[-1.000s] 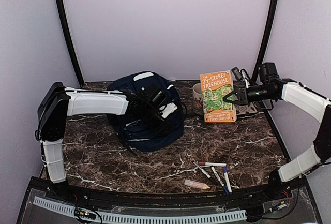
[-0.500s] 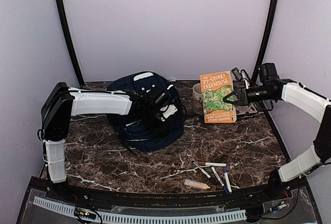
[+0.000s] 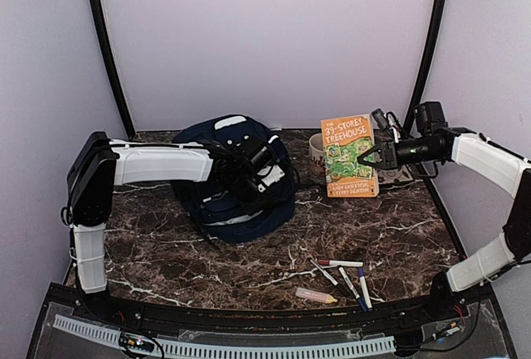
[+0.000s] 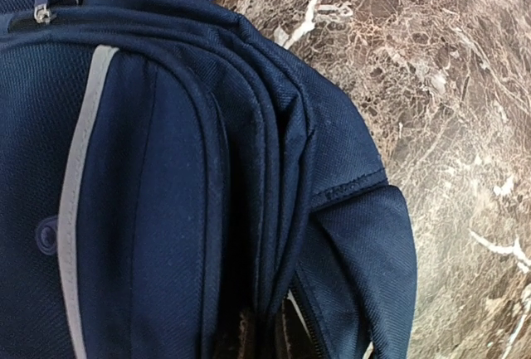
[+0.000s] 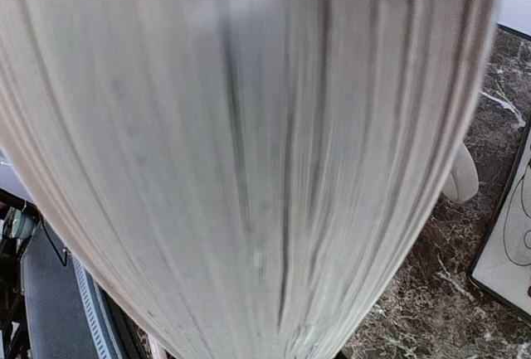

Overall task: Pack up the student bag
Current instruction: Pick up the largest pocket of the bag from the student bag, then place the book in the largest pocket of the bag.

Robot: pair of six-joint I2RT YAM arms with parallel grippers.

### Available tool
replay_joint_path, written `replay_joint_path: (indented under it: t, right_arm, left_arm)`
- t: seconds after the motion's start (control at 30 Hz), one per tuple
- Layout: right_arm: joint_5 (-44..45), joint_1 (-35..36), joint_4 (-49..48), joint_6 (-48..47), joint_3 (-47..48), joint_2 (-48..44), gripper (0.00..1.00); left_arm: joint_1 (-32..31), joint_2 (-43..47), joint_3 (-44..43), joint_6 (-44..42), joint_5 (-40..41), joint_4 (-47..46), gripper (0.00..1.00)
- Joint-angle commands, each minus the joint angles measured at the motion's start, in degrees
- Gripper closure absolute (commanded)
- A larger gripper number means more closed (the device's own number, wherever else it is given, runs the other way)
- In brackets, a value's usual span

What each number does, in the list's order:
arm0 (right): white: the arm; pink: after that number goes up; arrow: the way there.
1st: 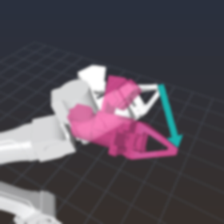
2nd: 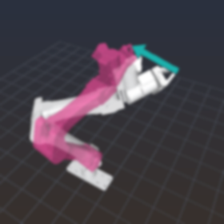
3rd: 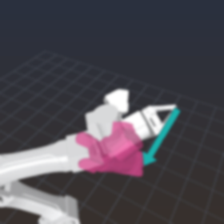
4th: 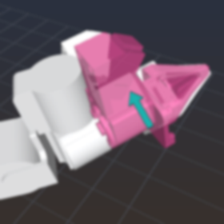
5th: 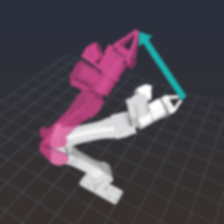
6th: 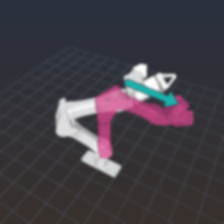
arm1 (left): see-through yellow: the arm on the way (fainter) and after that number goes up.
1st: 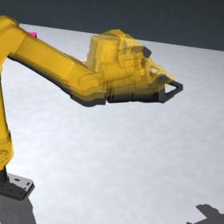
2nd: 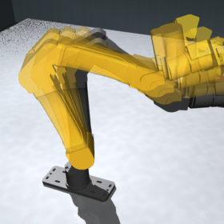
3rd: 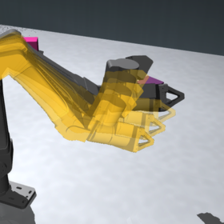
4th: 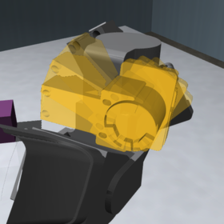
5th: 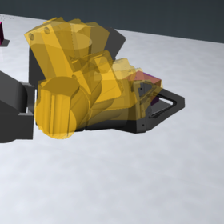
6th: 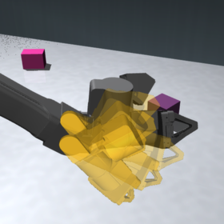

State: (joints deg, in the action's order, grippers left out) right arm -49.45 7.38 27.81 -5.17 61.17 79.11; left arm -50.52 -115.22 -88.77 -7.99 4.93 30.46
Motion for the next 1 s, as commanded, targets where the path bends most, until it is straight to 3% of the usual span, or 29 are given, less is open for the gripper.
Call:
replay_joint_path:
  t: [0.0, 0.17, 0.33, 0.5, 0.97]
  right_arm:
    - [-3.06, 0.21, -7.13, 3.98, -1.9, -3.32, 1.0]
    - [-2.36, 3.19, -6.71, 5.01, -2.58, -2.92, 1.0]
    - [-5.66, 6.32, 2.58, 1.09, 6.46, 3.27, 1.0]
    - [-8.57, 9.46, 3.65, 3.78, 9.56, 7.09, 1.0]
    - [-10.3, 27.1, 4.71, 6.13, 11.02, 17.3, 1.0]
  left_arm:
    - [0.07, 5.17, -2.08, 1.45, 3.66, 0.68, 1.0]
    - [0.07, 11.53, -1.05, 1.97, 6.62, -1.31, 1.0]
    - [0.07, 15.69, -1.49, 1.66, 11.66, -1.01, 1.0]
    - [0.07, 19.61, -1.07, 0.78, 17.62, -2.82, 1.0]
    - [0.27, 24.3, -2.72, -0.26, 21.64, -7.02, 1.0]
